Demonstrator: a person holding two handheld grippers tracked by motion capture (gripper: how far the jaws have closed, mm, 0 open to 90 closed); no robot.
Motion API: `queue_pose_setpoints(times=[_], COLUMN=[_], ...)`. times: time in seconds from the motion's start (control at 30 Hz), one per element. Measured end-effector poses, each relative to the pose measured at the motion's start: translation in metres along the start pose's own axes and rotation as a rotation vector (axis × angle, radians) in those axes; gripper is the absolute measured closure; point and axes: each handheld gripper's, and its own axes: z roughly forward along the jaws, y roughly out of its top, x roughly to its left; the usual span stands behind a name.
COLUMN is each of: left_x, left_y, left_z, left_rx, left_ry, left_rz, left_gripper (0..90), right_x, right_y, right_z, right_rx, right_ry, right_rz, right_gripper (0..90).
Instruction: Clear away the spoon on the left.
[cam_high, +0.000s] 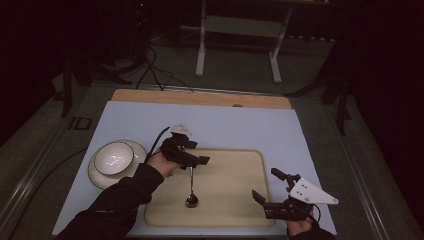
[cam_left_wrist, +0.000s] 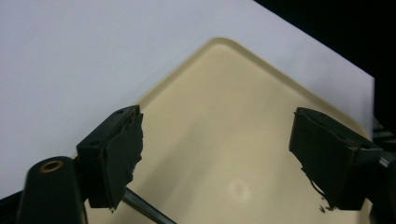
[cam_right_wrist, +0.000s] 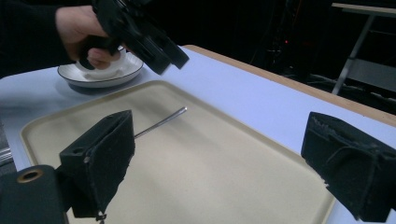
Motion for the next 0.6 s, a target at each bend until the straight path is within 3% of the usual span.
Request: queue_pose_setpoints(times=[0.1, 0.23, 0.6], left_x=[-0.006, -0.011, -0.021], left_y=[0.0, -0.001, -0.009], left_z=[-0.007, -0.016, -0.04], left_rx=[-0.013, -0.008, -0.04], left_ry=[0.002, 0.008, 0.045], left_rz=[0.019, 0.04, 0.05], left_gripper=[15.2, 2.5, 2.2], right_x=[0.0, 0.0, 0.001], right_y=[0.0, 0.0, 0.0], right_z=[0.0, 0.0, 0.0], right_rx=[0.001, 0.001, 0.001], right_ry=[0.0, 0.001, -0.001], right_rz=[0.001, 0.0, -0.005], right_gripper=[9.8, 9.8, 9.8])
